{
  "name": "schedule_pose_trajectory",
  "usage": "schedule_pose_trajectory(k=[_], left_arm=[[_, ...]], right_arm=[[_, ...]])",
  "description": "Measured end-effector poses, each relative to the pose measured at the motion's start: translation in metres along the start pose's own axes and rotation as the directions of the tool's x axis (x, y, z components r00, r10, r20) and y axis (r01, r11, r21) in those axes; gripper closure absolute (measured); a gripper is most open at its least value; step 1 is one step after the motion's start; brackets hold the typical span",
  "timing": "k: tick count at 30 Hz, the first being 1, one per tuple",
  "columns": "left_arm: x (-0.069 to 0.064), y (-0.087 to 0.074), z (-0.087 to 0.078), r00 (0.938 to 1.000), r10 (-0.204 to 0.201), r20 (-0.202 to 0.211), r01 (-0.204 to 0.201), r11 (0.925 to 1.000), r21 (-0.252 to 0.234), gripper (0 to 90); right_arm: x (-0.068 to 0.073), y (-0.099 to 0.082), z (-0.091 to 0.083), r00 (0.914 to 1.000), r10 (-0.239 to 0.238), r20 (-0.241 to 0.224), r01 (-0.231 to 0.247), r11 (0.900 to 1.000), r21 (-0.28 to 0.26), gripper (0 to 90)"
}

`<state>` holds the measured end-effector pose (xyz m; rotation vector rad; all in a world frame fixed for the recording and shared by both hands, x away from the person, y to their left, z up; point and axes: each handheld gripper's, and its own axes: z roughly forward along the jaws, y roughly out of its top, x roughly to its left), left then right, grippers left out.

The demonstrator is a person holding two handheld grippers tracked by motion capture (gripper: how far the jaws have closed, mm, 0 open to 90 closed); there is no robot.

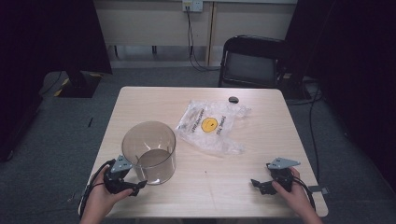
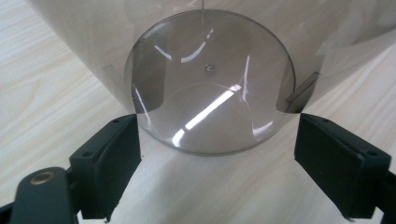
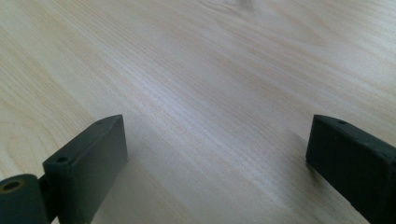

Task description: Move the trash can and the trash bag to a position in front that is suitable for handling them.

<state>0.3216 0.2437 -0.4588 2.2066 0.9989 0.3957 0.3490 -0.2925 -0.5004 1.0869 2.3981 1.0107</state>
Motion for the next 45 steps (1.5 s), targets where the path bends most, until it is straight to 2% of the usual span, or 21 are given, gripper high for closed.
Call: schedule_pose_trajectory(k=[19, 28, 30, 31, 37, 40, 45], left_arm=[[-0.005, 0.029, 0.036, 0.9997, 0.009, 0.021, -0.009, 1.0000, 0.003, 14.6], [-0.008, 0.043, 0.055, 0.9991, -0.004, 0.042, 0.004, 1.0000, 0.005, 15.1], [-0.008, 0.046, 0.058, 0.9993, 0.008, 0.037, -0.008, 0.9999, 0.008, 15.1], [-0.007, 0.047, 0.060, 0.9989, 0.003, 0.047, -0.003, 1.0000, 0.009, 15.3], [-0.005, 0.054, 0.068, 0.9995, 0.002, 0.033, -0.002, 0.9999, 0.016, 16.2], [-0.004, 0.056, 0.071, 0.9990, -0.003, 0.044, 0.002, 0.9999, 0.015, 16.1], [-0.005, 0.060, 0.077, 0.9986, -0.022, 0.048, 0.022, 0.9997, 0.010, 16.1]], right_arm=[[0.000, 0.000, 0.001, 1.0000, 0.000, 0.002, 0.000, 1.0000, 0.000, 3.7], [0.001, 0.000, 0.001, 1.0000, 0.001, 0.003, -0.001, 1.0000, 0.000, 3.6], [0.001, 0.000, 0.001, 1.0000, 0.001, 0.005, -0.001, 1.0000, 0.001, 3.5], [0.001, 0.000, 0.001, 1.0000, 0.001, 0.005, -0.001, 1.0000, 0.001, 3.5], [0.001, 0.000, 0.001, 1.0000, 0.001, 0.005, -0.001, 1.0000, 0.001, 3.5], [0.001, 0.000, 0.001, 1.0000, 0.001, 0.005, -0.001, 1.0000, 0.001, 3.5], [0.001, 0.000, 0.001, 1.0000, 0.001, 0.003, -0.001, 1.0000, 0.000, 3.4]])
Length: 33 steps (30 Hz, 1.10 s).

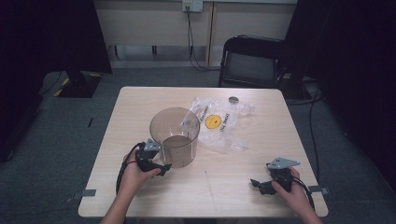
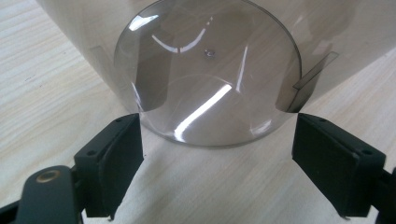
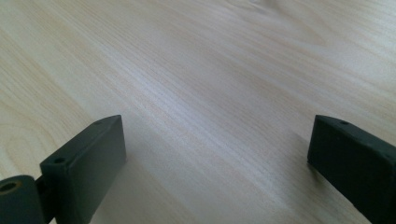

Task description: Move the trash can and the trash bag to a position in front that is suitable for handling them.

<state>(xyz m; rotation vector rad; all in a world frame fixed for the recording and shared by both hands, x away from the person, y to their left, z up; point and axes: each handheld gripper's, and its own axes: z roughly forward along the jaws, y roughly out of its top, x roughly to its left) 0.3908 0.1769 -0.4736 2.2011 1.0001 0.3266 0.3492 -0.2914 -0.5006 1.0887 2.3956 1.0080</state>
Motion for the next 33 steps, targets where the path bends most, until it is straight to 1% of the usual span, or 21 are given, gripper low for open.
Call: schedule_pose_trajectory(k=[3, 4, 6, 7, 10, 12, 13, 15, 16, 17, 21, 22, 23, 24, 25, 27, 29, 30, 31, 32, 33], left_arm=[[0.001, 0.000, 0.000, 0.9999, 0.013, -0.010, -0.013, 0.9999, 0.006, 16.2], [0.000, -0.001, 0.000, 0.9996, 0.016, -0.021, -0.016, 0.9998, 0.008, 16.7], [-0.001, -0.004, -0.001, 0.9996, 0.023, -0.017, -0.023, 0.9994, 0.027, 16.7], [-0.001, -0.007, -0.003, 0.9997, 0.023, -0.010, -0.023, 0.9994, 0.025, 16.6], [-0.002, -0.019, -0.008, 0.9995, 0.031, -0.011, -0.031, 0.9988, 0.038, 15.9], [-0.002, -0.028, -0.011, 0.9988, 0.049, -0.002, -0.048, 0.9972, 0.056, 15.9], [-0.002, -0.028, -0.011, 0.9988, 0.049, -0.002, -0.048, 0.9972, 0.056, 15.7], [-0.001, -0.034, -0.012, 0.9991, 0.044, 0.000, -0.043, 0.9965, 0.071, 15.7], [0.001, -0.038, -0.014, 0.9977, 0.067, 0.010, -0.067, 0.9959, 0.061, 14.9], [0.001, -0.039, -0.014, 0.9979, 0.064, 0.000, -0.064, 0.9962, 0.059, 14.9], [-0.001, -0.041, -0.014, 0.9986, 0.052, -0.007, -0.052, 0.9977, 0.043, 13.2], [-0.002, -0.043, -0.013, 0.9983, 0.057, -0.005, -0.057, 0.9979, 0.031, 11.9], [-0.002, -0.043, -0.013, 0.9983, 0.057, -0.005, -0.057, 0.9979, 0.031, 10.3], [-0.003, -0.044, -0.012, 0.9974, 0.071, 0.004, -0.071, 0.9972, 0.024, 8.0], [-0.003, -0.045, -0.010, 0.9975, 0.070, 0.009, -0.070, 0.9975, 0.012, 5.4], [-0.004, -0.047, -0.008, 0.9968, 0.079, 0.014, -0.079, 0.9969, -0.003, 0.9], [-0.003, -0.048, -0.008, 0.9962, 0.086, 0.015, -0.085, 0.9963, -0.009, 0.0], [-0.003, -0.048, -0.008, 0.9962, 0.086, 0.015, -0.085, 0.9963, -0.009, 0.0], [-0.003, -0.048, -0.009, 0.9958, 0.090, 0.018, -0.090, 0.9959, -0.011, 0.0], [-0.002, -0.049, -0.009, 0.9952, 0.096, 0.021, -0.096, 0.9952, -0.019, 0.0], [-0.002, -0.050, -0.009, 0.9951, 0.096, 0.023, -0.096, 0.9951, -0.023, 0.0]], right_arm=[[0.000, 0.000, 0.000, 1.0000, 0.001, 0.001, -0.001, 1.0000, 0.001, 3.4], [0.000, 0.000, 0.000, 1.0000, 0.001, 0.000, -0.001, 1.0000, 0.001, 3.4], [0.000, 0.000, 0.000, 1.0000, 0.001, 0.001, -0.001, 1.0000, 0.001, 3.4], [0.000, 0.000, 0.000, 1.0000, 0.001, 0.001, -0.001, 1.0000, 0.001, 3.5], [0.000, 0.000, 0.000, 1.0000, 0.002, 0.002, -0.002, 1.0000, 0.001, 3.4], [0.001, 0.000, 0.000, 1.0000, 0.007, 0.006, -0.007, 1.0000, 0.001, 3.4], [0.001, 0.000, 0.000, 1.0000, 0.007, 0.006, -0.007, 1.0000, 0.001, 3.4], [0.001, 0.000, 0.000, 1.0000, 0.007, 0.005, -0.007, 1.0000, 0.000, 3.4], [0.001, 0.000, 0.000, 0.9999, 0.009, 0.010, -0.009, 1.0000, 0.002, 3.1], [0.001, 0.000, 0.000, 0.9999, 0.010, 0.012, -0.010, 0.9999, 0.002, 3.0], [0.002, 0.000, -0.001, 0.9995, 0.021, 0.023, -0.021, 0.9997, 0.011, 3.0], [0.003, 0.001, -0.001, 0.9993, 0.023, 0.028, -0.024, 0.9996, 0.016, 3.0], [0.003, 0.001, -0.001, 0.9992, 0.024, 0.032, -0.024, 0.9995, 0.019, 3.0], [0.003, 0.002, -0.001, 0.9992, 0.026, 0.031, -0.027, 0.9991, 0.033, 3.0], [0.003, 0.003, -0.002, 0.9993, 0.026, 0.028, -0.027, 0.9987, 0.043, 3.1], [0.004, 0.005, -0.003, 0.9992, 0.031, 0.023, -0.033, 0.9979, 0.056, 6.8], [0.004, 0.008, -0.005, 0.9992, 0.039, 0.005, -0.039, 0.9982, 0.045, 21.2], [0.004, 0.010, -0.006, 0.9986, 0.048, -0.021, -0.048, 0.9986, 0.023, 19.5], [0.004, 0.015, -0.007, 0.9970, 0.074, -0.023, -0.073, 0.9972, 0.016, 13.0], [0.004, 0.020, -0.006, 0.9955, 0.094, -0.010, -0.094, 0.9954, 0.019, 13.5], [0.004, 0.026, -0.006, 0.9952, 0.098, -0.004, -0.098, 0.9951, 0.016, 17.4]])
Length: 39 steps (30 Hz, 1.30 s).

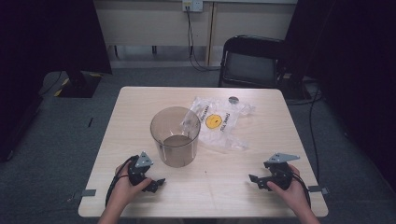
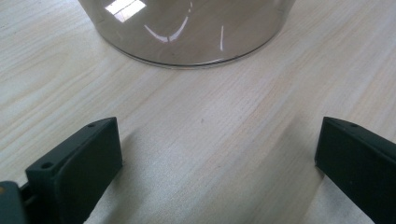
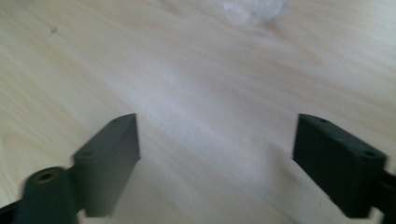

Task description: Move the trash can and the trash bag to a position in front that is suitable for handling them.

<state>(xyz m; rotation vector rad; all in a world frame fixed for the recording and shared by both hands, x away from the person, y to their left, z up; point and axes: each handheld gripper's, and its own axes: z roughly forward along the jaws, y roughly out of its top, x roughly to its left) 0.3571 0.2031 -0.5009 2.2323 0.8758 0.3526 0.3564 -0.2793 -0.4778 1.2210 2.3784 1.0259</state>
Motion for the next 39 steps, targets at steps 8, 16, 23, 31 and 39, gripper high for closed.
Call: schedule_pose_trajectory(k=[8, 16, 23, 31, 39], left_arm=[[0.000, -0.002, 0.000, 1.0000, 0.001, 0.000, -0.001, 0.9998, -0.019, 0.0], [0.000, -0.002, 0.000, 1.0000, 0.002, 0.000, -0.002, 0.9998, -0.019, 0.0], [0.000, -0.002, 0.000, 1.0000, 0.002, 0.000, -0.002, 0.9998, -0.019, 0.0], [0.000, -0.002, 0.000, 1.0000, 0.001, -0.001, -0.001, 0.9998, -0.019, 0.0], [0.000, -0.002, 0.000, 1.0000, 0.001, 0.000, -0.001, 0.9998, -0.019, 0.0]], right_arm=[[0.007, 0.056, 0.018, 0.9960, 0.080, 0.040, -0.080, 0.9966, -0.022, 16.5], [0.015, 0.108, 0.066, 0.9981, 0.048, 0.038, -0.047, 0.9985, -0.026, 19.9], [0.013, 0.125, 0.097, 0.9967, 0.059, 0.055, -0.059, 0.9981, -0.017, 28.0], [0.008, 0.122, 0.116, 0.9964, 0.081, 0.026, -0.082, 0.9953, 0.052, 57.1], [-0.001, 0.107, 0.098, 0.9980, 0.063, -0.009, -0.061, 0.9924, 0.107, 75.9]])
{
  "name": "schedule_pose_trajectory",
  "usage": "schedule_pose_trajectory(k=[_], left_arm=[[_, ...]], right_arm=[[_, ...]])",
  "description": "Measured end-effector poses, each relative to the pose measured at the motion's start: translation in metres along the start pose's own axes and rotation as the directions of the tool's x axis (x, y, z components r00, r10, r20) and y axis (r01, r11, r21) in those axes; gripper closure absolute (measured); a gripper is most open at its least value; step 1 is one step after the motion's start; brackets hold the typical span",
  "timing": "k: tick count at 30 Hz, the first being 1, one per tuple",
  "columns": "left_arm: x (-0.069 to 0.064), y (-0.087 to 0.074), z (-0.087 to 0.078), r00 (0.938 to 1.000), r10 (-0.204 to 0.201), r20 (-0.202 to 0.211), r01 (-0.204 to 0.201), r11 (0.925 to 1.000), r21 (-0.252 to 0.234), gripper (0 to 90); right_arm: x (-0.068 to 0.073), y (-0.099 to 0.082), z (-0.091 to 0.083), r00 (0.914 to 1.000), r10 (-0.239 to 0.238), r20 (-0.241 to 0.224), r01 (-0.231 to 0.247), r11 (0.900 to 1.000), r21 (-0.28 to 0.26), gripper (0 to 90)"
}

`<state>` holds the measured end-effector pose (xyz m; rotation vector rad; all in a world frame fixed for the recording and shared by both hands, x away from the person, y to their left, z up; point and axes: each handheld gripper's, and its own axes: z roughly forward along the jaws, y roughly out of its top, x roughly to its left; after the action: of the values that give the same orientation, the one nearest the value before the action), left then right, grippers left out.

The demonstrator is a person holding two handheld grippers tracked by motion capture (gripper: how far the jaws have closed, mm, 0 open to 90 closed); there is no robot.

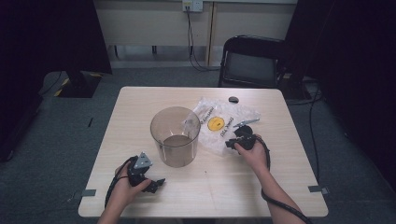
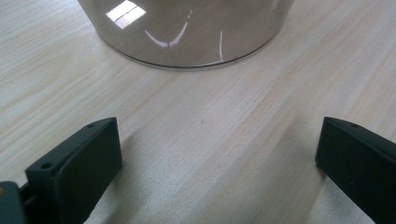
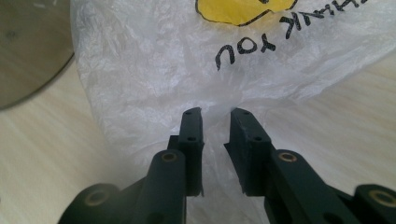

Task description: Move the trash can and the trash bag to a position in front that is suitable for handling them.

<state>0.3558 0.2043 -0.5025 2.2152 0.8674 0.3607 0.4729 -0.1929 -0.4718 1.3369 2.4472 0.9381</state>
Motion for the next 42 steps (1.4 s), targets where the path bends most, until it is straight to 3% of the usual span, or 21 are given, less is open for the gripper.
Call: schedule_pose_trajectory(k=[6, 9, 10, 11, 12, 14, 18, 21, 23, 25, 28, 33, 36, 42], left_arm=[[0.000, 0.000, 0.000, 1.0000, 0.000, 0.000, 0.000, 1.0000, 0.000, 0.0], [0.000, 0.000, 0.000, 1.0000, 0.001, 0.000, -0.001, 1.0000, 0.000, 0.0], [0.000, 0.000, 0.000, 1.0000, 0.001, 0.000, -0.001, 1.0000, 0.000, 0.0], [0.000, 0.000, 0.000, 1.0000, 0.001, 0.000, -0.001, 1.0000, 0.001, 0.0], [0.000, 0.000, 0.000, 1.0000, 0.002, 0.002, -0.002, 1.0000, 0.001, 0.0], [0.000, 0.000, 0.000, 1.0000, 0.003, 0.002, -0.003, 1.0000, 0.001, 0.0], [0.001, 0.000, 0.001, 1.0000, 0.002, 0.009, -0.002, 1.0000, -0.002, 0.0], [0.001, 0.000, 0.001, 0.9999, 0.007, 0.009, -0.007, 1.0000, -0.002, 0.0], [0.001, 0.000, 0.001, 0.9999, 0.007, 0.009, -0.007, 1.0000, -0.002, 0.0], [0.001, 0.000, 0.001, 0.9999, 0.007, 0.009, -0.007, 1.0000, -0.002, 0.0], [0.001, 0.000, 0.001, 0.9999, 0.007, 0.009, -0.007, 1.0000, -0.003, 0.0], [0.001, 0.000, 0.000, 1.0000, 0.006, 0.007, -0.006, 1.0000, -0.001, 0.0], [0.000, 0.000, 0.000, 1.0000, 0.005, 0.006, -0.005, 1.0000, -0.002, 0.0], [0.000, 0.000, 0.000, 0.9999, 0.009, 0.005, -0.009, 1.0000, -0.001, 0.0]], right_arm=[[-0.007, -0.019, -0.026, 0.9999, -0.015, -0.005, 0.015, 0.9999, -0.005, 77.5], [-0.014, -0.041, -0.052, 0.9995, -0.030, -0.003, 0.030, 0.9995, -0.006, 75.6], [-0.014, -0.041, -0.052, 0.9995, -0.030, -0.003, 0.030, 0.9995, -0.006, 75.6], [-0.016, -0.053, -0.067, 0.9996, -0.028, 0.000, 0.028, 0.9996, -0.011, 73.2], [-0.018, -0.057, -0.072, 0.9997, -0.022, 0.006, 0.022, 0.9996, -0.017, 67.8], [-0.020, -0.065, -0.089, 0.9988, -0.009, 0.049, 0.012, 0.9973, -0.072, 47.3], [-0.012, -0.053, -0.104, 0.9979, -0.025, 0.060, 0.034, 0.9865, -0.160, 25.2], [0.003, -0.030, -0.094, 0.9934, -0.098, 0.058, 0.108, 0.9756, -0.191, 22.4], [0.009, -0.023, -0.086, 0.9920, -0.114, 0.055, 0.122, 0.9747, -0.187, 20.7], [0.021, -0.003, -0.056, 0.9897, -0.139, 0.034, 0.142, 0.9777, -0.155, 20.0], [0.027, 0.011, -0.022, 0.9858, -0.165, 0.033, 0.167, 0.9798, -0.110, 19.5], [0.031, 0.015, 0.023, 0.9894, -0.144, 0.014, 0.145, 0.9882, -0.050, 22.6], [0.034, 0.007, 0.030, 0.9825, -0.184, 0.032, 0.184, 0.9829, -0.007, 23.8], [0.028, -0.010, 0.014, 0.9822, -0.186, 0.023, 0.186, 0.9824, 0.014, 23.8]])
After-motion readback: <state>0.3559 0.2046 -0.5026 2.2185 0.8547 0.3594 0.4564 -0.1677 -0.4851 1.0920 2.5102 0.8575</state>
